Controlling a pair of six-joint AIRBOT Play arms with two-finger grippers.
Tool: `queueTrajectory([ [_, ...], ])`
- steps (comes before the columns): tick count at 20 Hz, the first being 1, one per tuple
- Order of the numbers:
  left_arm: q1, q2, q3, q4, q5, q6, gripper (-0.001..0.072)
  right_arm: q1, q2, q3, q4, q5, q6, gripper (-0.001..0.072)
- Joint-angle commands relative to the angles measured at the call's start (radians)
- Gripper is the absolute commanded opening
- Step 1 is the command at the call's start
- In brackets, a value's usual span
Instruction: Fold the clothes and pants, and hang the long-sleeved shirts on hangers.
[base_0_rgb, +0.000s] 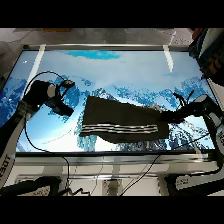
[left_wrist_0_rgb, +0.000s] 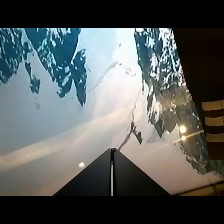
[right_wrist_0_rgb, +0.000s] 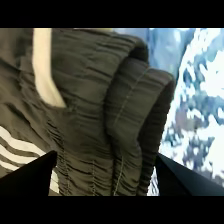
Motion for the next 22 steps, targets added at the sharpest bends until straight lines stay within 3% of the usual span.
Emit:
queueTrajectory([
  [1,0.0,-0.004,0.001,0.0,0.0,0.0,0.0012,0.027,0.0,0.015,0.014,-0.043,0.023,0.0685],
  [5,0.0,-0.004,0.001,0.0,0.0,0.0,0.0012,0.097,0.0,0.018,-0.027,-0.102,0.202,0.0684],
  [7,0.0,-0.004,0.001,0.001,0.0,0.0,0.0012,0.125,0.0,0.018,0.019,-0.071,0.206,0.0549],
  [9,0.0,-0.004,0.001,0.001,0.0,0.0,0.0012,0.151,0.0,0.018,0.15,-0.026,0.162,0.0542],
  [13,0.0,-0.004,0.001,0.001,0.0,0.0,0.0012,0.227,0.0,0.018,0.378,0.021,-0.042,0.055],
  [15,0.0,-0.004,0.001,0.001,0.0,0.0,0.0012,0.259,0.0,0.018,0.345,-0.027,-0.084,0.0554],
  [16,0.0,-0.004,0.001,0.001,0.0,0.0,0.0012,0.261,0.0,0.018,0.312,-0.053,-0.077,0.0593],
  [17,0.0,-0.004,0.001,0.001,0.0,0.0,0.0012,0.258,0.0,0.018,0.274,-0.072,-0.05,0.0628],
  [19,0.0,-0.004,0.001,0.001,0.0,0.0,0.0012,0.243,0.0,0.018,0.154,-0.098,0.026,0.0628],
  [22,0.0,-0.004,0.001,0.001,0.0,0.0,0.0012,0.227,-0.001,0.018,0.143,-0.101,0.076,0.0616],
])
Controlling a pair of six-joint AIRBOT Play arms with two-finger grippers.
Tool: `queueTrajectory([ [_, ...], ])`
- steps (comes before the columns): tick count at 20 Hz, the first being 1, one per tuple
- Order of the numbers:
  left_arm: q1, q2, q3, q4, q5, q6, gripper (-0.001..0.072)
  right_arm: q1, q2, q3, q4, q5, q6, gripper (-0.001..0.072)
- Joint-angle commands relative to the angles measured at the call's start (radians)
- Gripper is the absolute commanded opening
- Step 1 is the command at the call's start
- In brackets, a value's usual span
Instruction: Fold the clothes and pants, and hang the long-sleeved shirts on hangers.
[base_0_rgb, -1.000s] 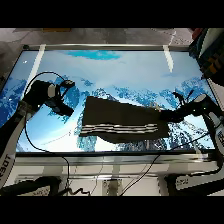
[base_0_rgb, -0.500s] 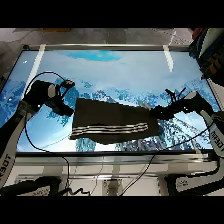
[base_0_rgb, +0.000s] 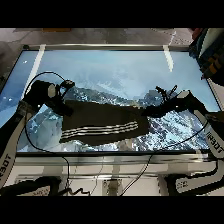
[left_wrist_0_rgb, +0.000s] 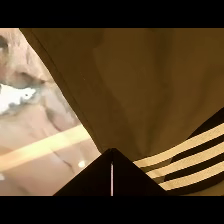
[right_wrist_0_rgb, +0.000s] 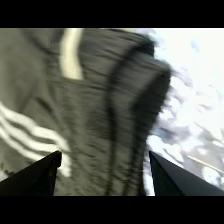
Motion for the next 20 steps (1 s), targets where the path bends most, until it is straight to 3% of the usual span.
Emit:
queueTrajectory([
  [1,0.0,-0.001,0.001,0.0,0.0,0.0,0.0012,-0.007,-0.001,0.001,-0.04,-0.028,0.047,0.0604],
  [2,0.0,-0.001,0.001,0.0,0.0,0.0,0.0012,-0.007,-0.001,0.001,-0.043,-0.041,0.047,0.0556],
  [8,0.0,-0.001,0.001,0.0,0.0,0.0,0.0012,-0.069,-0.001,0.003,-0.036,-0.209,0.08,0.0546],
  [9,0.0,-0.001,0.001,0.0,0.0,0.0,0.0012,-0.085,0.001,0.004,-0.032,-0.242,0.118,0.0463],
  [10,0.0,-0.001,0.001,0.0,0.0,0.0,0.0012,-0.097,0.001,0.003,-0.034,-0.249,0.146,0.011],
  [11,0.0,-0.001,0.001,0.0,0.0,0.0,0.0012,-0.103,0.001,0.003,-0.042,-0.249,0.15,0.0018],
  [15,0.0,-0.001,0.001,0.0,0.0,0.0,0.0012,-0.131,-0.001,0.003,-0.036,-0.19,0.143,0.0018],
  [20,0.0,-0.001,0.001,0.0,0.0,0.0,0.0012,-0.195,-0.003,0.003,0.076,0.115,-0.102,0.0019],
])
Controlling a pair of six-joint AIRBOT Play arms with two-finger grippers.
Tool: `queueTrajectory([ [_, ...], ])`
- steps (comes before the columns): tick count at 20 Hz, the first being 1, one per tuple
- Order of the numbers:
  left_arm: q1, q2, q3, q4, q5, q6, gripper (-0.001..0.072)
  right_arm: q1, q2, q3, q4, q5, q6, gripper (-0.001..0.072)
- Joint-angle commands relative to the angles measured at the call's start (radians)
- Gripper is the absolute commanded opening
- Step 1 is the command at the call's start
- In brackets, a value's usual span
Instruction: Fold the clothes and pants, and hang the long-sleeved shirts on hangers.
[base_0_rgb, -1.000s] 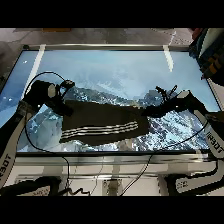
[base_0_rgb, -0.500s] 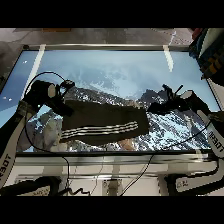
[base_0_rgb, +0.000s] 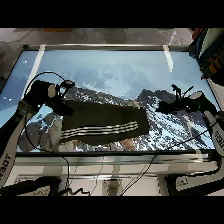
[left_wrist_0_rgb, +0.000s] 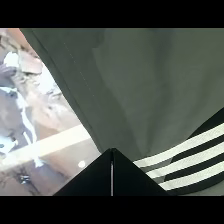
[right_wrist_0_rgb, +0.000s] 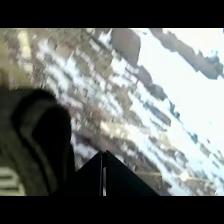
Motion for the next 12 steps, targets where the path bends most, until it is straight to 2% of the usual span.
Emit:
queueTrajectory([
  [1,0.0,0.0,0.001,0.0,0.0,0.0,0.0012,-0.033,-0.002,-0.003,0.07,0.229,-0.123,0.0021],
  [2,0.0,0.0,0.001,0.0,0.0,0.0,0.0012,-0.024,-0.002,-0.012,0.071,0.235,-0.111,0.0077],
  [3,0.0,0.0,0.001,0.0,0.0,0.0,0.0012,-0.008,-0.002,-0.025,0.072,0.212,-0.099,0.0349],
  [4,0.0,0.0,0.001,0.0,0.0,0.0,0.0012,0.015,-0.002,-0.04,0.076,0.171,-0.074,0.052],
  [8,0.0,0.0,0.001,-0.045,0.0,0.0,0.0012,0.121,-0.007,-0.065,0.066,-0.006,-0.02,0.0595],
  [12,0.0,0.0,0.001,-0.052,0.0,0.0,0.0012,0.178,-0.071,-0.065,0.07,0.003,0.01,0.0596],
])
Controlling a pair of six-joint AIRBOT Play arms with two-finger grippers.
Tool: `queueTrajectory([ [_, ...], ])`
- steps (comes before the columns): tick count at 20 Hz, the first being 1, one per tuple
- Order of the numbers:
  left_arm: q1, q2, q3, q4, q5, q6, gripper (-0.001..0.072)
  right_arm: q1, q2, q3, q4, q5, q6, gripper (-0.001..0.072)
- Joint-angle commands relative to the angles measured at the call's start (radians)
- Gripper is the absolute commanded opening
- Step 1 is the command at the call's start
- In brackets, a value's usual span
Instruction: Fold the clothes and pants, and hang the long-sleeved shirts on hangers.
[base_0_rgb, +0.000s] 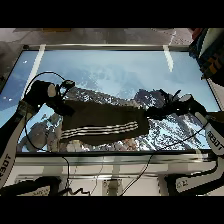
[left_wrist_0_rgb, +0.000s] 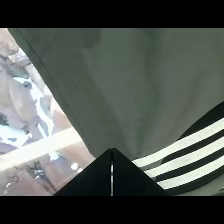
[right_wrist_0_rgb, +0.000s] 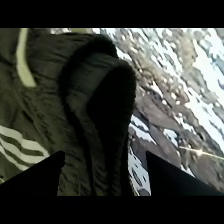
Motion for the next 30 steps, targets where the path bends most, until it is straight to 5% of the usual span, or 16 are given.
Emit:
queueTrajectory([
  [1,0.0,0.0,0.001,-0.014,0.0,0.0,0.0012,0.052,-0.06,-0.004,0.014,0.01,0.029,0.0596],
  [5,0.0,0.0,0.001,-0.014,0.0,0.0,0.0012,0.097,-0.097,-0.004,0.066,0.022,-0.023,0.0581],
  [6,0.0,0.0,0.001,-0.014,0.0,0.0,0.0012,0.109,-0.097,-0.002,0.082,0.009,-0.043,0.0485],
  [9,0.0,0.0,0.001,-0.014,0.0,0.0,0.0012,0.14,-0.095,0.016,0.143,-0.039,-0.068,0.0022],
  [12,0.0,0.0,0.001,-0.013,0.0,0.001,0.0048,0.133,-0.093,0.11,0.198,0.01,-0.069,0.0022],
  [14,0.0,0.0,0.001,-0.013,0.001,0.0,0.0442,0.119,-0.074,0.2,0.225,0.048,-0.056,0.0022],
  [15,0.0,0.0,0.001,-0.013,0.001,0.0,0.0545,0.112,-0.057,0.245,0.236,0.055,-0.029,0.0022],
  [21,0.0,0.0,0.001,-0.013,0.0,0.0,0.0543,0.002,0.1,0.541,0.228,0.042,0.178,0.0022],
  [27,0.0,0.0,0.001,-0.013,0.0,0.0,0.0544,-0.217,0.172,0.827,-0.104,-0.051,0.589,0.0023],
  [30,0.0,0.0,0.001,-0.013,0.0,0.0,0.0544,-0.367,0.176,0.891,-0.174,-0.028,0.65,0.0023],
])
